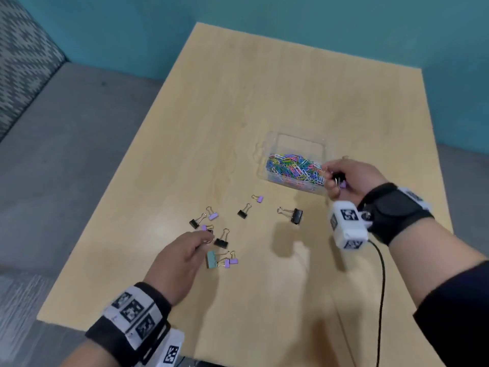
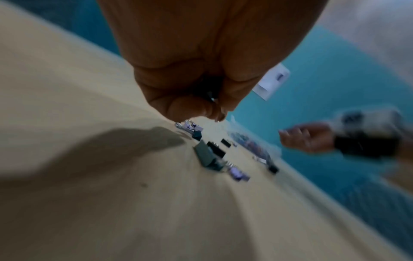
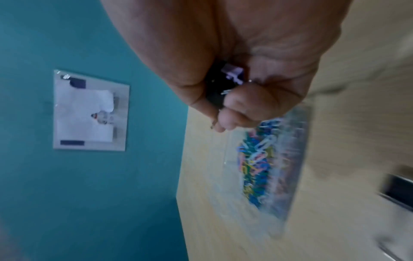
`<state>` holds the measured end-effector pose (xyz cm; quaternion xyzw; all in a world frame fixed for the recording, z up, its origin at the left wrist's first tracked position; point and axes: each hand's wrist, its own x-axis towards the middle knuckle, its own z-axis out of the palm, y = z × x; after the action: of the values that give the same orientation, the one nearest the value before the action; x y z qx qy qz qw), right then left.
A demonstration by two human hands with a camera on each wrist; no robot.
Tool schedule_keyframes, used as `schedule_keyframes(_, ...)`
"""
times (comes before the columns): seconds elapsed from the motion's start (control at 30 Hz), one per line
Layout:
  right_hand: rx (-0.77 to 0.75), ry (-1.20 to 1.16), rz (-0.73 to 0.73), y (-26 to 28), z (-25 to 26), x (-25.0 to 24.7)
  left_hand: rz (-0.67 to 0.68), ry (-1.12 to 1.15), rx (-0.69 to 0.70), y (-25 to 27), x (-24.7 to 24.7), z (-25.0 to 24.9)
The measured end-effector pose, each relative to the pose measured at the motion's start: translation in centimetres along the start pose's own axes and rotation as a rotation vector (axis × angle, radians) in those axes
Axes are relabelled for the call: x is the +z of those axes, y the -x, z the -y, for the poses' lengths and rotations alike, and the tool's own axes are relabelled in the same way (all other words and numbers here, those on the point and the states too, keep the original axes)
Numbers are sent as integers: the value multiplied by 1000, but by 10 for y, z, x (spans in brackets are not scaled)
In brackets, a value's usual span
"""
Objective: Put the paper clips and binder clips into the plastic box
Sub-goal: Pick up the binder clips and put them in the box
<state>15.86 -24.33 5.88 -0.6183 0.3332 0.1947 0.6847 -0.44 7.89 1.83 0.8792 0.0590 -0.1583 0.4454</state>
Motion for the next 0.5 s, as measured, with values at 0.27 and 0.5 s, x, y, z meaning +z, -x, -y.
schedule_keyframes(0.27,-444,1203,-174,-78,70,40,188,-676,152,-11,10,-6)
schedule_keyframes(0.5,-486,1389,-74,-85,67,44,300,-773,36,-15,18,-19)
